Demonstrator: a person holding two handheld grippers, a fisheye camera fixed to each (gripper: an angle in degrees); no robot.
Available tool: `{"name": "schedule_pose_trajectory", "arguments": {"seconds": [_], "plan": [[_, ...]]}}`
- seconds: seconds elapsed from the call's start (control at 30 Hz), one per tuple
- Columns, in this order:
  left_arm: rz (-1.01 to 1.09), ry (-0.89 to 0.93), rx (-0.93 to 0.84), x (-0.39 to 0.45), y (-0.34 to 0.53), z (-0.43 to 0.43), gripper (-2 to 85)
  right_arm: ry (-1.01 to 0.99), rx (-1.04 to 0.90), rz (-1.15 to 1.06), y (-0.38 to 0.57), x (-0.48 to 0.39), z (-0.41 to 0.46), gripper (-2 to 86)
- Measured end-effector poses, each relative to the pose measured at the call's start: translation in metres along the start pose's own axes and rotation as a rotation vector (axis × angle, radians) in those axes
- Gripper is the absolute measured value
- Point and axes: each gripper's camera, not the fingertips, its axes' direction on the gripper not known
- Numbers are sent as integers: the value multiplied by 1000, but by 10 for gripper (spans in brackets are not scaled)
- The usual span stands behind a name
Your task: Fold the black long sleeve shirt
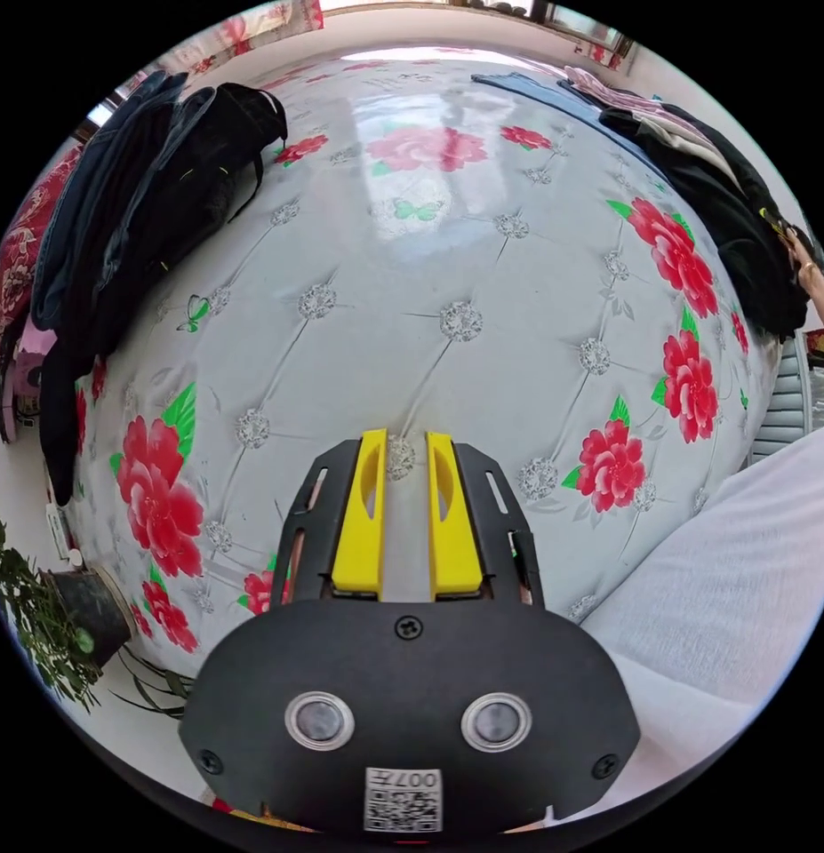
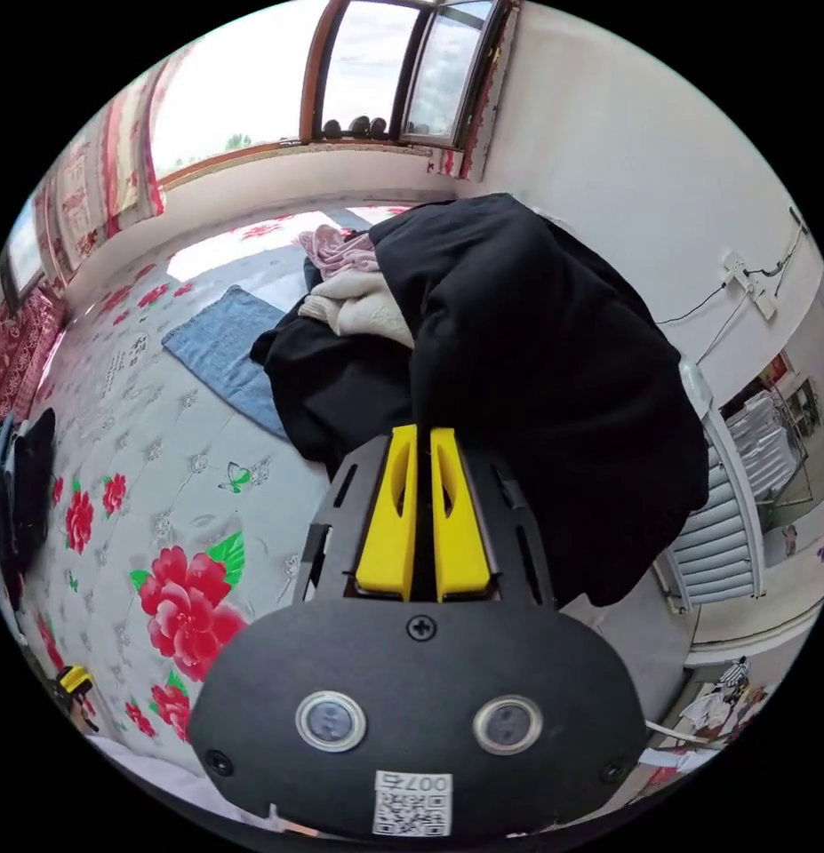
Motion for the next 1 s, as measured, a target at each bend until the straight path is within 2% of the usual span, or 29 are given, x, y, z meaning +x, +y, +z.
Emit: {"name": "schedule_pose_trajectory", "arguments": {"seconds": [0.1, 0.17, 0.27, 0.33, 0.37, 0.43, 0.53, 0.63, 0.67, 0.83, 1.0], "plan": [[-45, 25, 36, -13, 10, 0, 70, -44, 142, -79, 47, -5, -44, 2], [-56, 26, 42, -19, 14, -1, 76, -167, 174, -108, 71, 0, -69, 1], [-54, 136, 59, -26, 19, -7, 100, -429, 151, -254, 112, -15, -99, 0], [-62, 239, 145, -29, 30, -21, 115, -659, 97, -427, 153, -52, -118, 0], [-62, 260, 166, -30, 34, -25, 119, -712, 81, -468, 165, -63, -122, 0], [-56, 348, 216, -36, 51, -37, 130, -960, -33, -646, 217, -112, -136, 0], [-95, 413, 274, -55, 83, -47, 131, -1166, -186, -929, 297, -179, -158, 1], [-141, 423, 272, -85, 123, -49, 127, -1232, -275, -1238, 357, -217, -184, 0], [-149, 421, 265, -91, 131, -48, 126, -1232, -273, -1259, 360, -217, -187, 0], [-225, 356, 279, -142, 208, -43, 119, -1199, -266, -1220, 355, -175, -181, 1], [-250, 414, 306, -173, 229, -33, 118, -1091, -219, -1098, 371, -130, -179, 1]]}}
